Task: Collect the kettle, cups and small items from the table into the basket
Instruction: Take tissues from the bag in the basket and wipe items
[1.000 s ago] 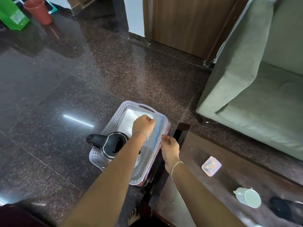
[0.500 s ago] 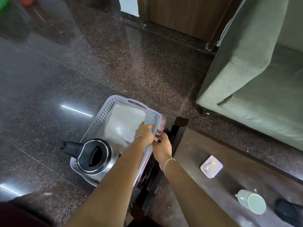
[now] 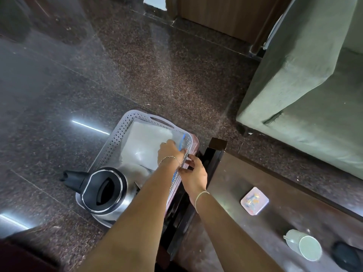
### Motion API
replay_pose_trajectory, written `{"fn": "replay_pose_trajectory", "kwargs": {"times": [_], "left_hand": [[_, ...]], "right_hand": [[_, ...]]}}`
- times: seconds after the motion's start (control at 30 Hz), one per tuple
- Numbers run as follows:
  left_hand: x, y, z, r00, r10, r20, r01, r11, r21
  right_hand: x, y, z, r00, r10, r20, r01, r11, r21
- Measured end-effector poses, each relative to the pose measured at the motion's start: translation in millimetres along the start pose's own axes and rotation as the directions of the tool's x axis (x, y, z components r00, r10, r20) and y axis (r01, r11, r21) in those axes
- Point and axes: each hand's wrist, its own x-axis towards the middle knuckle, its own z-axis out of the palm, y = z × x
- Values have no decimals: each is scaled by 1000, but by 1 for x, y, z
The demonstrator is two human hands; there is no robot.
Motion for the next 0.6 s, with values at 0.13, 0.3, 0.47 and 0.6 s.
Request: {"fn": "replay_pose_trajectory", "kwargs": {"times": [0.13, 0.3, 0.47, 0.6], "left_hand": [[9, 2, 5, 999, -23, -40, 25, 999, 37], [15, 1, 1, 996, 50, -78, -41, 992, 120], [7, -4, -21, 985, 47, -169, -43, 999, 28], [1, -8, -45, 972, 33, -233, -41, 999, -32]], "right_hand": [[2, 5, -2, 1000, -19, 7, 19, 1000, 20], [2, 7, -3, 999, -24, 26, 23, 999, 40], [-5, 6, 2, 1000, -23, -10, 23, 1000, 13], [-7, -1, 3, 1000, -8, -10, 8, 1000, -11]]}}
